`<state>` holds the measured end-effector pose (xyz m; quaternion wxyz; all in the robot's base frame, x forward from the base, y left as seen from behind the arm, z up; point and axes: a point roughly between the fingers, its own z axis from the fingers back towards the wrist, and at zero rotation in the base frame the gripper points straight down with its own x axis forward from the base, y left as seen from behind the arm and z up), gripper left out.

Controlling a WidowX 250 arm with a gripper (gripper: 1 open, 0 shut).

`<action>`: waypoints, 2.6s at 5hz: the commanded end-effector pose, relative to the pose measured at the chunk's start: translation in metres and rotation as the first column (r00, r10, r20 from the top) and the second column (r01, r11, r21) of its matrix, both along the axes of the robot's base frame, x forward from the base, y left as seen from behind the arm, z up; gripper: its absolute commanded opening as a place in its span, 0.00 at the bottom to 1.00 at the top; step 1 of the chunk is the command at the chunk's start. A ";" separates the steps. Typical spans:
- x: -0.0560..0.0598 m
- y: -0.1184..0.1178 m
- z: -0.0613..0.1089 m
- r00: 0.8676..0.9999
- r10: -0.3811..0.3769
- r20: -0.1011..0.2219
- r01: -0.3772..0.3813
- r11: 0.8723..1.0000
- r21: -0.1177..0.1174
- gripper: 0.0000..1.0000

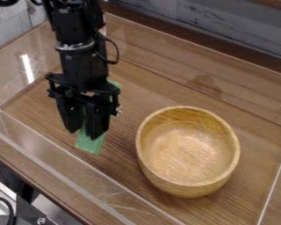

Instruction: Put the green block in the brown bowl

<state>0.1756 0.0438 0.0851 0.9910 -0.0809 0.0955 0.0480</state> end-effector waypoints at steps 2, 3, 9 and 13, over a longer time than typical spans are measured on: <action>0.008 -0.007 0.031 0.999 0.008 0.045 -0.009 1.000 0.020 0.00; 0.008 -0.017 0.043 0.999 0.002 0.041 -0.003 1.000 0.025 0.00; 0.012 -0.172 0.033 0.992 -0.084 0.090 0.080 0.996 0.050 0.00; 0.012 -0.145 0.042 0.993 -0.040 0.112 0.035 0.999 0.038 0.00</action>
